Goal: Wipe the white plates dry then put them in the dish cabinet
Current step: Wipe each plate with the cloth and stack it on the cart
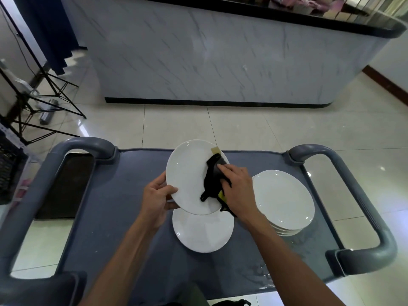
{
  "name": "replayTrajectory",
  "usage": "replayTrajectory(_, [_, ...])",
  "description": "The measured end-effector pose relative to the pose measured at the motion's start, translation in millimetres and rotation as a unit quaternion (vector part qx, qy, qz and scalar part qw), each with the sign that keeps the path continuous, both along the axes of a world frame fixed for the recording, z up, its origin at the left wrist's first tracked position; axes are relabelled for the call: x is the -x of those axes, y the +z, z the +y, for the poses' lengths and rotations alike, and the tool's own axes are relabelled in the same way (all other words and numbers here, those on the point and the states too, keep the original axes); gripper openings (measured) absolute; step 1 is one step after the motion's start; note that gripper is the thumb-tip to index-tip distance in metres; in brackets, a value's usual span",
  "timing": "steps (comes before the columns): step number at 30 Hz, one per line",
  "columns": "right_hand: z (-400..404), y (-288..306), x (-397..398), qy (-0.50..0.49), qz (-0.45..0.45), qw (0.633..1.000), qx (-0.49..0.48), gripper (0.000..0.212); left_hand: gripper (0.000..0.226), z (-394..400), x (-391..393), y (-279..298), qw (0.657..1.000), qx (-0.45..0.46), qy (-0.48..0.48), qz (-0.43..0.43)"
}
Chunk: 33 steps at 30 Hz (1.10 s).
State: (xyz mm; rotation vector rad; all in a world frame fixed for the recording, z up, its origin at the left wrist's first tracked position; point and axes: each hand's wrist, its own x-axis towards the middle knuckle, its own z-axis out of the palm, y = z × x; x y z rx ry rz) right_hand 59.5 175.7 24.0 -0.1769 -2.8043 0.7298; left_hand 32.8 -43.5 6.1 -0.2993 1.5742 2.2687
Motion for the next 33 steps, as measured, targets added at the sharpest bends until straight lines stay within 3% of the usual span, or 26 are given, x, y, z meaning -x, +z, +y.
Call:
replayTrajectory(6, [-7,21,30,-0.002,0.028,0.999,-0.017,0.043,0.056,3,-5,3,0.999,0.000,-0.052,0.006])
replayTrajectory(18, [-45,8,7,0.169,0.079,0.982,-0.027,0.042,0.055,4,-8,1,0.997,-0.003,-0.073,0.029])
replayTrajectory(26, [-35,-10,-33,0.164,0.079,0.983,-0.012,0.041,0.055,0,-7,0,0.996,-0.004,-0.076,0.037])
replayTrajectory(33, [-36,15,0,0.088,0.106,0.990,0.030,0.041,0.062,11,-15,7,0.989,0.002,-0.138,0.048])
